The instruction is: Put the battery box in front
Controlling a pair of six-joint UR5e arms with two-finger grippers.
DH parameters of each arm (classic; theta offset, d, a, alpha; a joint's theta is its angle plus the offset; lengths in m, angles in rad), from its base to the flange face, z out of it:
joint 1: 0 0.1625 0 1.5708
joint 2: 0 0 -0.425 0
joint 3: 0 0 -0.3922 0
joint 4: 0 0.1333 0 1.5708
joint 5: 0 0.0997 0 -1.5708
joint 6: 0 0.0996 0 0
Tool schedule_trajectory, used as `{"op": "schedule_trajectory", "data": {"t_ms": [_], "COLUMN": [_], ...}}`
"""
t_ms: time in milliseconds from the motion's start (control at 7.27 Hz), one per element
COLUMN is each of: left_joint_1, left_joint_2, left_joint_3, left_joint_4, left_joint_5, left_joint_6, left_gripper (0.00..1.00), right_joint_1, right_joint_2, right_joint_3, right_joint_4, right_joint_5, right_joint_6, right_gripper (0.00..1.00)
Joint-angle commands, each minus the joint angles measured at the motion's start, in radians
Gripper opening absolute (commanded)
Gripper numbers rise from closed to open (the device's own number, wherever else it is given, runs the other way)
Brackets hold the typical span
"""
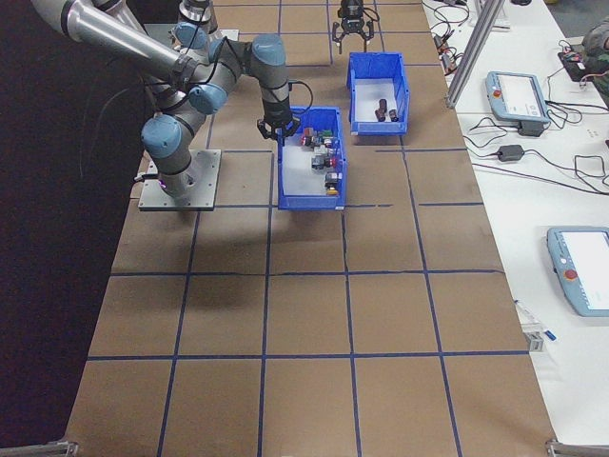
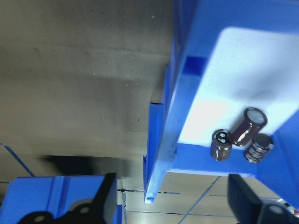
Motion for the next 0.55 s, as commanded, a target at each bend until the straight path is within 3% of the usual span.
{"op": "schedule_trajectory", "data": {"t_ms": [0, 275, 413], "left_joint_1": [0.044, 0.118, 0.135], "left_joint_2": [0.116, 0.21, 0.256], "left_joint_3": [0.067, 0.08, 0.084], "left_joint_4": [-0.313, -0.464, -0.471], "left_joint_5": [0.203, 0.432, 0.506], "left_joint_6": [0.412, 0.98, 1.243], "left_gripper": [0.97, 0.98, 0.98], "right_joint_1": [0.093, 0.301, 0.381], "right_joint_2": [-0.013, -0.01, -0.007], "right_joint_3": [0.011, 0.009, 0.008], "right_joint_4": [-0.002, -0.018, -0.02], "right_joint_5": [0.003, 0.0, 0.0], "right_joint_6": [0.099, 0.314, 0.401], "right_gripper": [0.04, 0.04, 0.04]}}
